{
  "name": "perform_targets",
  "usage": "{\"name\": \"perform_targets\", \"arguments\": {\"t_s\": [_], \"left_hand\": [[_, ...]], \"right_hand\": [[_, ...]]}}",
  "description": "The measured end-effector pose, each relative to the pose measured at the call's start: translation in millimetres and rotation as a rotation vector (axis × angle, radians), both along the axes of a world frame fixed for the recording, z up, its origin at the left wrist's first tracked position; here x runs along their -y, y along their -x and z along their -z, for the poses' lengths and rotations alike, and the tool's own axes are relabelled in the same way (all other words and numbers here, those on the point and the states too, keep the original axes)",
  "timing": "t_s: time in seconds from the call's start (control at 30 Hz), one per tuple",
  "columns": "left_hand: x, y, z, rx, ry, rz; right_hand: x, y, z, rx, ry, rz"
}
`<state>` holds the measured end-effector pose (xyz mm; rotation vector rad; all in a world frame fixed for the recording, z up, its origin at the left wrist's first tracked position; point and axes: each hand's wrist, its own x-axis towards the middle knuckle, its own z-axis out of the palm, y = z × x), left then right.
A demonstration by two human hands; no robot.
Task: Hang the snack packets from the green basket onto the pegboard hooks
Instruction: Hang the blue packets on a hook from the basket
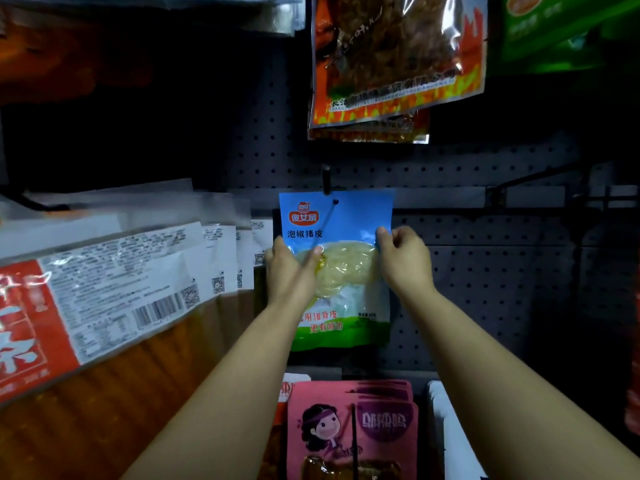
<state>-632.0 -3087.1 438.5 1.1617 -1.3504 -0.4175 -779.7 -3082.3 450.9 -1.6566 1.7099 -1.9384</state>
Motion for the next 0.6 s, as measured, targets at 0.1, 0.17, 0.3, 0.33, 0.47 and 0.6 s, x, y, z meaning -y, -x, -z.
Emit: {"name": "perform_targets", "arguments": {"t_s": [0.1,0.17,0.3,0.33,0.47,0.6], "left_hand": [[1.2,3.0,8.4,-0.063,0.002,-0.012],[-0.1,3.7,18.0,-0.087,0.014,-0.022],[-7.7,4.9,39.2,-0.100,-0.002,0.024],[-9.2,5.4,44.6,-0.073,-0.011,0.019],[-12.4,6.8,60.2,-0.036,-0.038,-0.012],[-19.4,4.4,69.7,-0.024,-0.071,-0.015]], "right_hand": [[2.5,-3.5,8.2,0.042,0.055,-0.034],[1.0,-4.4,19.0,0.132,0.117,-0.130],[-2.8,-4.3,55.6,0.222,0.137,-0.316],[-2.7,-4.1,65.5,0.215,0.131,-0.342],[-2.0,-0.9,91.8,0.179,0.078,-0.368],[-2.3,3.7,104.9,0.175,-0.043,-0.331]]}}
